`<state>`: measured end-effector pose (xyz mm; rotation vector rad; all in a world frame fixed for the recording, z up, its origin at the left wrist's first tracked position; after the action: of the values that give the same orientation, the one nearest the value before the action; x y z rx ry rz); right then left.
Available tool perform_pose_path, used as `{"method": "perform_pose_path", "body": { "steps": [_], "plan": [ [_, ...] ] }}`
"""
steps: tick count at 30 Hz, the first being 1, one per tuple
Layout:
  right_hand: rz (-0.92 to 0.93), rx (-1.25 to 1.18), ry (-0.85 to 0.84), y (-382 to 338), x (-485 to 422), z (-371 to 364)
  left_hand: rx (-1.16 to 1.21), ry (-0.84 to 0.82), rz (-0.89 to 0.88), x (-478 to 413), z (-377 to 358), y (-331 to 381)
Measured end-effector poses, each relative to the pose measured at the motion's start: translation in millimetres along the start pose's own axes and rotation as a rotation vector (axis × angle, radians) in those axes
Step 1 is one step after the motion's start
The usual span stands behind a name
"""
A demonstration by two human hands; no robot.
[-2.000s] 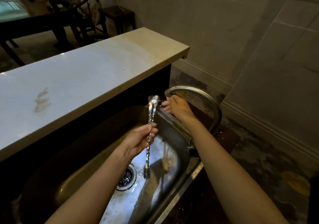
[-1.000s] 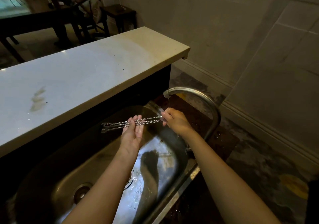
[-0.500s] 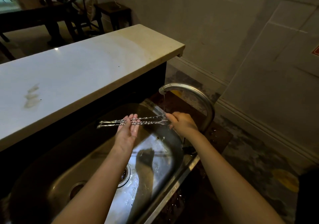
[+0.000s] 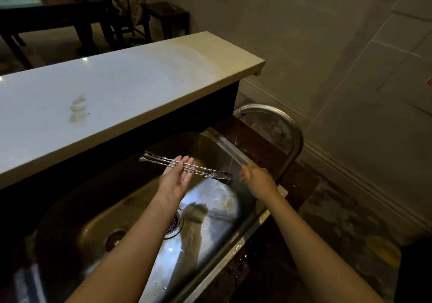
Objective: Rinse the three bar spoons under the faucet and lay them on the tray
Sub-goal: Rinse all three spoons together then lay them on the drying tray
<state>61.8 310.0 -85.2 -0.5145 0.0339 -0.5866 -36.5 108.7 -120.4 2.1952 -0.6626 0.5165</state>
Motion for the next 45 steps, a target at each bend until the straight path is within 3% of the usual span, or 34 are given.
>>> {"method": "perform_pose_path", "body": {
  "steps": [5,9,12,15,17,21,26,32,39,45],
  "plan": [
    [-0.023,0.078,-0.045,-3,7,0,-0.109,-0.035,-0.014,21,17,7],
    [0.130,0.173,-0.035,-51,32,2,-0.226,-0.082,-0.036,40,28,15],
    [0.167,-0.085,-0.256,-98,69,-24,-0.309,-0.156,-0.069,60,26,21],
    [0.078,-0.419,-0.535,-129,110,-51,-0.347,-0.200,-0.130,86,25,32],
    [0.060,-0.550,-0.537,-144,130,-54,-0.351,-0.183,-0.195,103,30,45],
    [0.137,-0.618,-0.397,-173,157,-49,-0.312,-0.057,-0.326,137,56,71],
    [0.232,-0.612,-0.390,-206,201,-65,-0.462,0.132,-0.513,197,109,94],
    [0.306,-0.740,-0.514,-243,284,-93,-0.529,0.377,-0.682,292,183,116],
    [0.320,-0.850,-0.780,-285,380,-116,-0.542,0.593,-0.805,396,266,151],
    [0.422,-0.724,-0.750,-307,415,-130,-0.653,0.800,-0.817,459,344,177]
  ]
}}
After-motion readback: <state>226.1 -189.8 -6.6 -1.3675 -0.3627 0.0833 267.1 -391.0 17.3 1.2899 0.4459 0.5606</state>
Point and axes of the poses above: each hand's wrist, its own x-axis away from the middle knuckle, its own z-axis out of the back of the hand, y = z × x, the point moved 9 cm from there along -x, towards the middle knuckle, and after that the axes turned 4 degrees about -z, right-handed, at the moved point
